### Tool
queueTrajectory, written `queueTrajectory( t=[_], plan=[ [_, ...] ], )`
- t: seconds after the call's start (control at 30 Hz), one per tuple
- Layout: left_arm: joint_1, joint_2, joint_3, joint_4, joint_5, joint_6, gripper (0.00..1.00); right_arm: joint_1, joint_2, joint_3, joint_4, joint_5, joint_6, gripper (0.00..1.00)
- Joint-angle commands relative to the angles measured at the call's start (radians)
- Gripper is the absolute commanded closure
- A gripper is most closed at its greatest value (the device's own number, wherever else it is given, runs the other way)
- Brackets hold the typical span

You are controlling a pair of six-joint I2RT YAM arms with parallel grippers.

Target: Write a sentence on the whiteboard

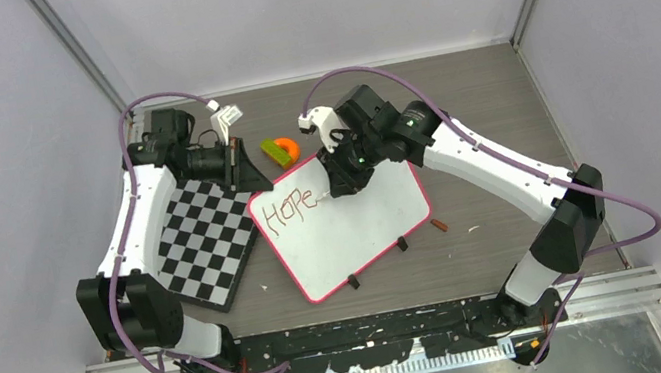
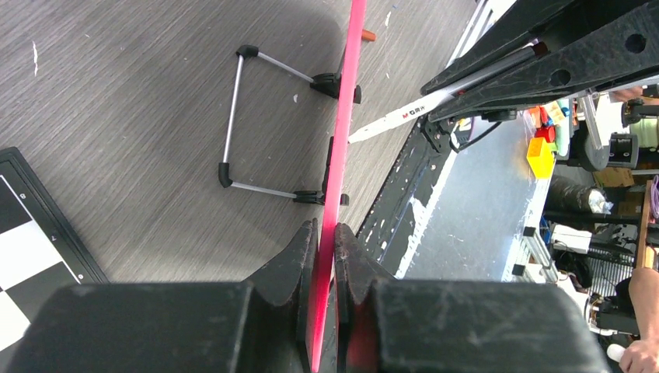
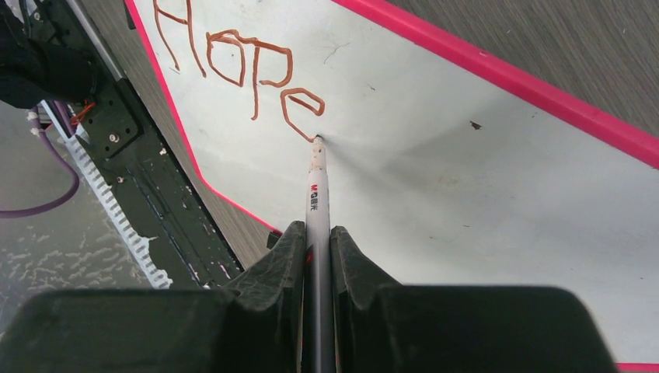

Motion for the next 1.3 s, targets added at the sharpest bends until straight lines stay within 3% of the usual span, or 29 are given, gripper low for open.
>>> queueTrajectory(
  t=[0.0, 0.2, 0.7, 0.87, 1.27],
  plan=[
    [-0.005, -0.019, 0.021, -0.046, 0.006, 0.025, 1.0, -0.007, -0.059, 0.048, -0.005, -0.058, -0.038, 1.0],
    [-0.011, -0.012, 0.034, -0.068, 0.006, 0.048, 1.0, -0.026, -0.106, 0.057, -0.037, -0.127, -0.04, 1.0],
    [-0.023, -0.002, 0.043, -0.115, -0.038, 0.098, 1.0, -0.264, -0.164, -0.026, 0.01, -0.335, -0.005, 1.0],
    [-0.036, -0.006, 0.034, -0.113, -0.05, 0.101, 1.0, -0.27, -0.194, -0.092, 0.11, -0.304, 0.039, 1.0],
    [-0.04, -0.016, 0.024, -0.104, -0.061, 0.096, 1.0, -0.239, -0.173, -0.102, 0.13, -0.296, 0.074, 1.0]
  ],
)
